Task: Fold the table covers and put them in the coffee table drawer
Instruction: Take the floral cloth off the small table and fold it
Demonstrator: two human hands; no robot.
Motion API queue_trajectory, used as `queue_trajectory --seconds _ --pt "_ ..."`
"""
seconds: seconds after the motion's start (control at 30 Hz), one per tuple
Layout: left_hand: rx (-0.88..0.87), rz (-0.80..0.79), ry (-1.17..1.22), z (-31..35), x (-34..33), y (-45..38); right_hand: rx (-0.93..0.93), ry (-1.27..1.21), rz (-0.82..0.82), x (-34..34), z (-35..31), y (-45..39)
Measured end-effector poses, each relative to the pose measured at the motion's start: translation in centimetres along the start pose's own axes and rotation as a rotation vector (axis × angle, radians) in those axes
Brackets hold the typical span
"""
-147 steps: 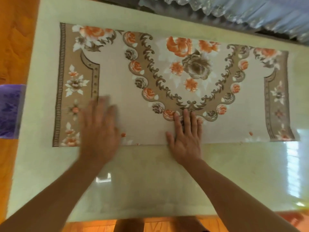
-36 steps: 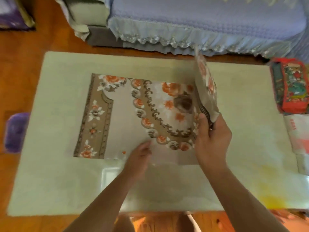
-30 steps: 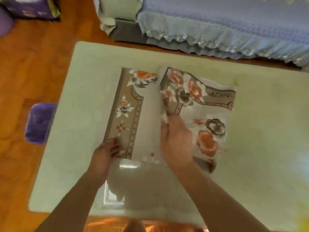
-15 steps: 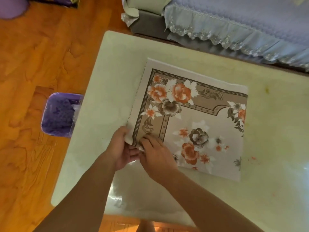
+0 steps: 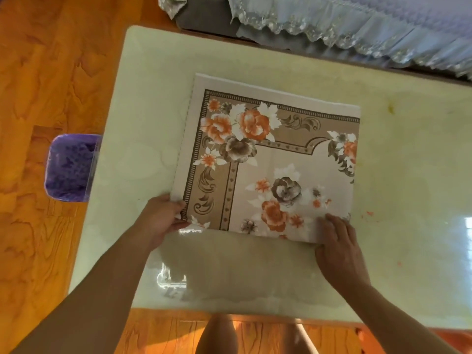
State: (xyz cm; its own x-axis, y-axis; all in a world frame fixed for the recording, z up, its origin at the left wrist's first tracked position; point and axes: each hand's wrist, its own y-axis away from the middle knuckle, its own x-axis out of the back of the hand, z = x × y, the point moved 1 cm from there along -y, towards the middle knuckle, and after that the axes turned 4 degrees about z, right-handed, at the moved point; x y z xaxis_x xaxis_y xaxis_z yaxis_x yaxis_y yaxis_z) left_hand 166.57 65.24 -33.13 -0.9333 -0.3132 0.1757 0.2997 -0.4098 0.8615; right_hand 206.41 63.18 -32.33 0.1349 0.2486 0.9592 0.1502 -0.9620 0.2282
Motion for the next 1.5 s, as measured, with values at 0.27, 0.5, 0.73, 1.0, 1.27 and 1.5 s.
queue_trajectory --seconds 0.27,0.5,0.73,1.0,1.27,1.5 --pt "-0.071 0.001 -0.069 1.2 -0.9 -0.4 -0.243 -0.12 0.013 0.2 1.6 0.1" --pt "-0.127 -0.069 -0.279 0.4 -2.7 -0.2 -0.17 -0.008 -0.04 0.1 2.7 0.9" --pt "-0.141 0.199 -0.079 -1.0 -2.2 -0.1 -0.133 0.171 -0.011 -0.4 4.1 2.2" --pt "-0.181 0.231 -0.186 -0.9 -2.2 0.1 -0.2 0.203 -0.054 -0.8 3.1 2.1" --pt "-0.26 0.278 -0.283 -0.6 -2.5 0.5 0.057 0.246 -0.065 -1.3 2.7 1.1" --pt "-0.256 0.299 -0.265 -1.0 -2.1 0.8 -0.01 0.188 -0.123 -1.5 1.8 0.9"
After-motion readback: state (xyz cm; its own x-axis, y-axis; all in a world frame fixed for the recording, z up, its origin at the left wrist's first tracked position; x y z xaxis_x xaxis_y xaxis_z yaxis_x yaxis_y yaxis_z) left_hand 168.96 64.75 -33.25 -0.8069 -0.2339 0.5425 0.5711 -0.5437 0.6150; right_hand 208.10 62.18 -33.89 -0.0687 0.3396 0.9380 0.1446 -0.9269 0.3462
